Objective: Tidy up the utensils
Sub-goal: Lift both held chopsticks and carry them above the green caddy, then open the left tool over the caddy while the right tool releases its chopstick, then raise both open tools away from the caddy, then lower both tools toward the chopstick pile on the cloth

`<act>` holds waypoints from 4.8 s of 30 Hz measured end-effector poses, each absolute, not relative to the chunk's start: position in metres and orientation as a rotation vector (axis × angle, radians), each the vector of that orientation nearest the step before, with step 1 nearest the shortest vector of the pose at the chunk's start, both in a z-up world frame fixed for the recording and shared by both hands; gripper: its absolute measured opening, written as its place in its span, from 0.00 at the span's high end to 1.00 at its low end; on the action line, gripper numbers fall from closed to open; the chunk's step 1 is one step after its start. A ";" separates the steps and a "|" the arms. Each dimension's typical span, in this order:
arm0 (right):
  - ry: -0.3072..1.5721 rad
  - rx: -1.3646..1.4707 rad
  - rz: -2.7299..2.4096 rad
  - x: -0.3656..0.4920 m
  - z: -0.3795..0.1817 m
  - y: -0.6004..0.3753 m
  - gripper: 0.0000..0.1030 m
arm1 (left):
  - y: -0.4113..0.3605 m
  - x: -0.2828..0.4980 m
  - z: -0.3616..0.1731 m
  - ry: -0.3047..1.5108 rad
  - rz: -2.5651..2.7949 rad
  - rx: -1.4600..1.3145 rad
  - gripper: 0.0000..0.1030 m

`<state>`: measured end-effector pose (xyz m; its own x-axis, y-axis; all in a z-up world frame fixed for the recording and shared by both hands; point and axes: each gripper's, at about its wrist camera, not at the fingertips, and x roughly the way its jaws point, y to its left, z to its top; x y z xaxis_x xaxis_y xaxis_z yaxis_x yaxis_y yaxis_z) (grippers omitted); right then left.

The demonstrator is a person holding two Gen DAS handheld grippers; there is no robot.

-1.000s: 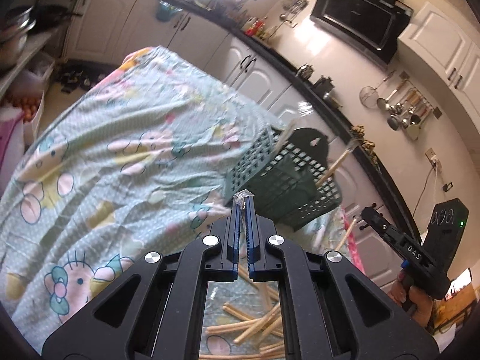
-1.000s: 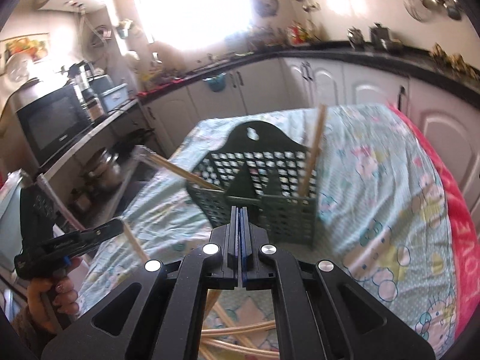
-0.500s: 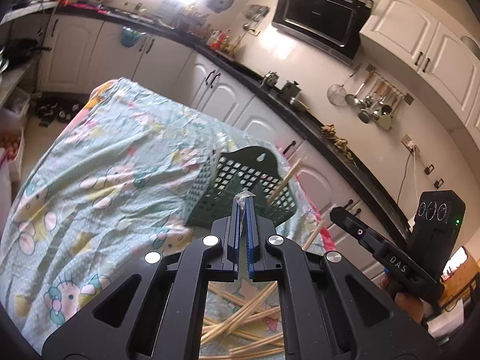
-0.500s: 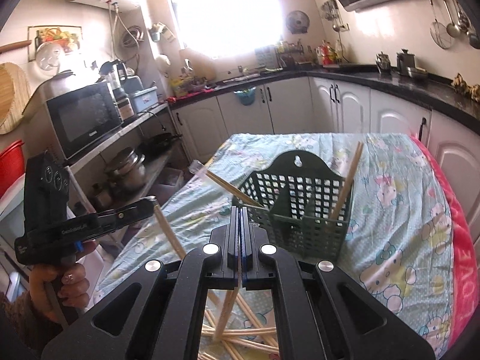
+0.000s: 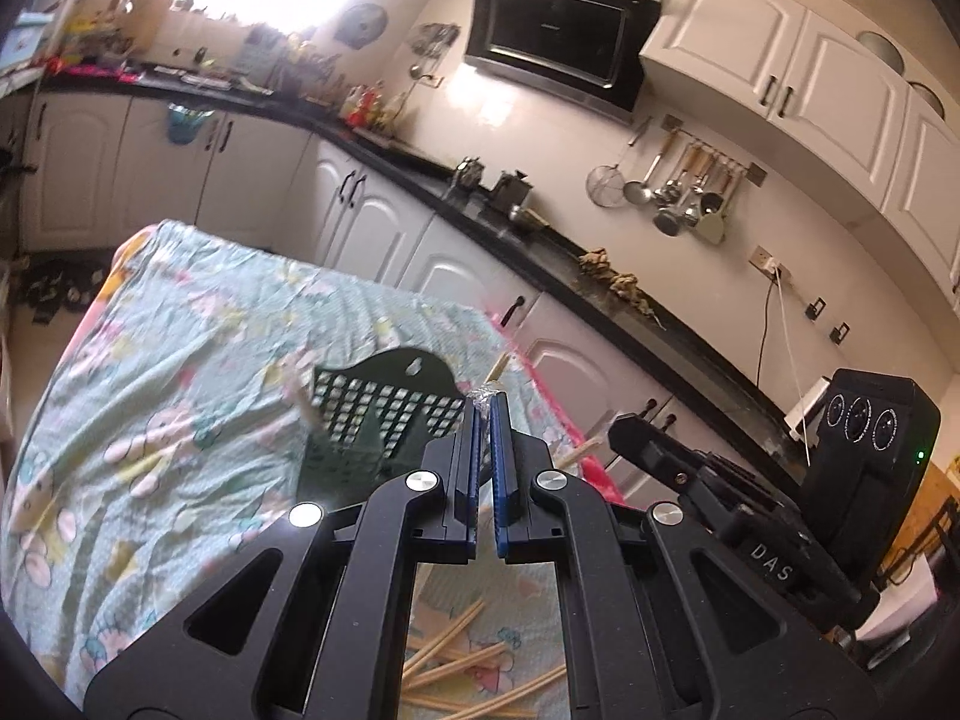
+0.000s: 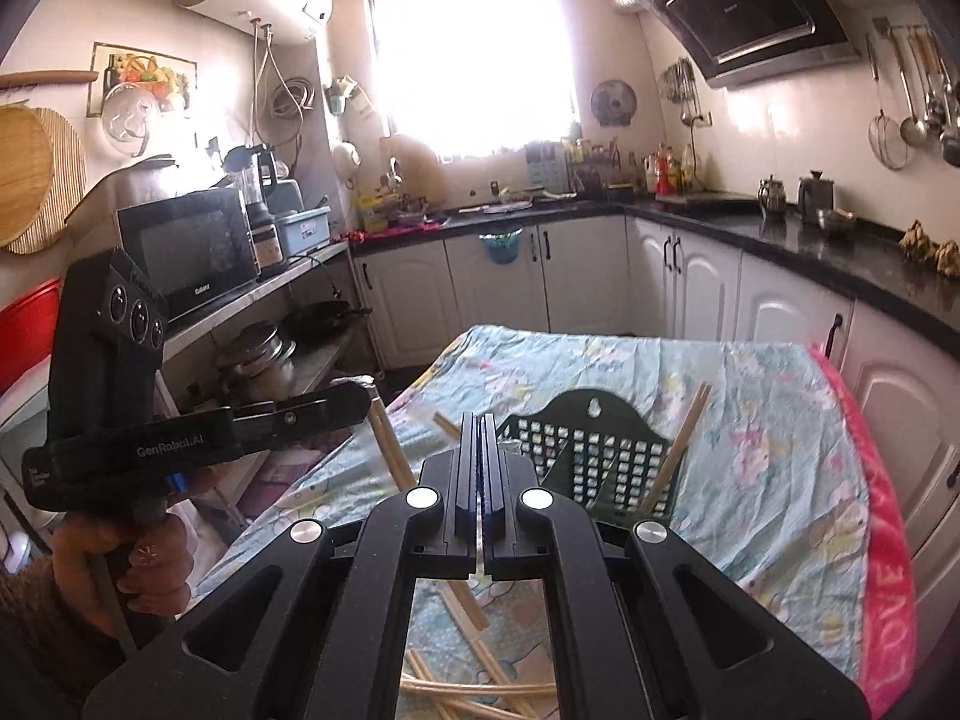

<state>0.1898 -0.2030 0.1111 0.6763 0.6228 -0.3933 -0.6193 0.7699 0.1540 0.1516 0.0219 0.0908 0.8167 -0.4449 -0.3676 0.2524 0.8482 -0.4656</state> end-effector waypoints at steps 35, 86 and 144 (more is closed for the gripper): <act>0.193 -0.035 0.505 0.257 0.194 -0.235 0.99 | -0.014 0.217 0.177 0.310 -0.330 -0.282 0.99; 0.337 -0.125 0.462 0.227 0.086 -0.225 0.39 | 0.038 0.158 0.093 0.325 -0.185 -0.338 0.10; 0.595 -0.391 0.746 0.115 -0.022 -0.174 0.25 | 0.060 0.065 -0.018 0.636 -0.134 -0.281 0.10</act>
